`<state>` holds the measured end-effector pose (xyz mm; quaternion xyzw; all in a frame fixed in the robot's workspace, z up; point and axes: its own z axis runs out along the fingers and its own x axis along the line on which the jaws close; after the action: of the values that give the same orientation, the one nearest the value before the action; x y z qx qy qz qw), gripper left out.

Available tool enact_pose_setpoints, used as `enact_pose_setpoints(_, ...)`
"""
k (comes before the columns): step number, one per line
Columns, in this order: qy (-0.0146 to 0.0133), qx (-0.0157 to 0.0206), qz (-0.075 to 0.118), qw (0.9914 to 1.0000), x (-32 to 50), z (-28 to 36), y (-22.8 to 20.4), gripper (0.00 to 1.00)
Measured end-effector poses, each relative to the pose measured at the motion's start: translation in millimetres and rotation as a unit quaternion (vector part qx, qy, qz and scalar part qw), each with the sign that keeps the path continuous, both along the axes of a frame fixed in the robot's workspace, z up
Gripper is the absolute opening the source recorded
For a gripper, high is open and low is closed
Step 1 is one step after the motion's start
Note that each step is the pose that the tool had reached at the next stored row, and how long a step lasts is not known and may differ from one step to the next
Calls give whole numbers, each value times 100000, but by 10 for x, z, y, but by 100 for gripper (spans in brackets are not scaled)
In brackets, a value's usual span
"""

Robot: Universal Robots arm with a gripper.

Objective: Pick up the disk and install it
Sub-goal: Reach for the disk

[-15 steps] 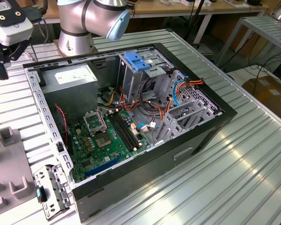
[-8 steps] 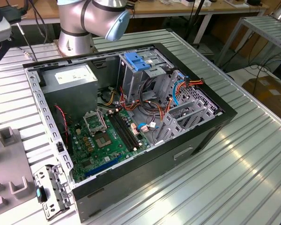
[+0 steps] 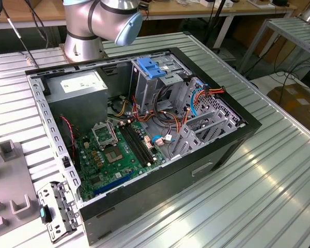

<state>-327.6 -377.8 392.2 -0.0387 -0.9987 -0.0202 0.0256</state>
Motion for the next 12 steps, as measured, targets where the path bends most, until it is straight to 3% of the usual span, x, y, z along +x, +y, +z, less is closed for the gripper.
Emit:
enact_pose_setpoints(4, -4, 2, 1, 100000, -129, -1, 5, 11)
enact_pose_setpoints(12, 7, -3, -3, 100000, -471, -3, 21, 11)
